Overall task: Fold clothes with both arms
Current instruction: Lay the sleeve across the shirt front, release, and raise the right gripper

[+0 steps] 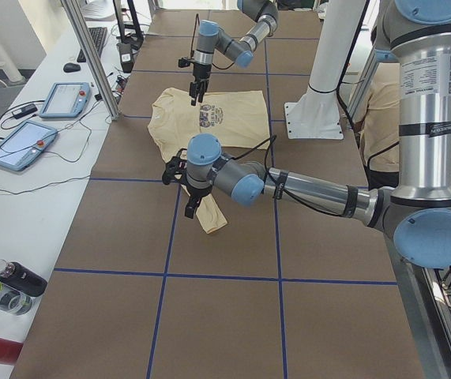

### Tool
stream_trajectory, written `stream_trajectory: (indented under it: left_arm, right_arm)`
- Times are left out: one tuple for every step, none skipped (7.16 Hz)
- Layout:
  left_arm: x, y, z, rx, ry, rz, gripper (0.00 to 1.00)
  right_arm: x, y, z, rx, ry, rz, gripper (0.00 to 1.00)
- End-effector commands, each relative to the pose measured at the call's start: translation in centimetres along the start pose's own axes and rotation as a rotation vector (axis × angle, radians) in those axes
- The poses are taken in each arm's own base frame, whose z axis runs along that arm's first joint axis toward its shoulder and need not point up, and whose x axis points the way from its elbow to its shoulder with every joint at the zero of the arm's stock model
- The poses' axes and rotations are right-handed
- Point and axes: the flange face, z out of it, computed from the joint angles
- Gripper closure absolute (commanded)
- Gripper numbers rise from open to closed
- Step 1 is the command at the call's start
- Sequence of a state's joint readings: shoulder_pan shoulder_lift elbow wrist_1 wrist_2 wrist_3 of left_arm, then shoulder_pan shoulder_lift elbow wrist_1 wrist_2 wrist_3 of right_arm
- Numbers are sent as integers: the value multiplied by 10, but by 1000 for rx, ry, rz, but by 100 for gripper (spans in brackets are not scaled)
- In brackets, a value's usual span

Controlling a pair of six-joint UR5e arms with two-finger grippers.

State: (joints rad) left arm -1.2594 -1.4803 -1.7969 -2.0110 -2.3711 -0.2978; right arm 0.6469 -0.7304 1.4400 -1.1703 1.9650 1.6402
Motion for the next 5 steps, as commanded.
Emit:
stream_trajectory:
  left_arm:
    - [-18,19,74,-56,6,40,1]
    - [-17,22,103,-92,12,29,1]
    - [-19,14,119,-94,16,33,1]
    - [-15,5,135,-112,24,37,2]
    - [-5,7,150,-137,35,55,4]
  right_arm:
    - [68,-20,-16,6,37,-27,25]
    - [72,-21,-15,4,43,-27,25]
    - [83,-23,-11,2,55,-21,25]
    - [92,-24,-10,2,62,-22,25]
    - [91,-22,-15,3,54,-28,25]
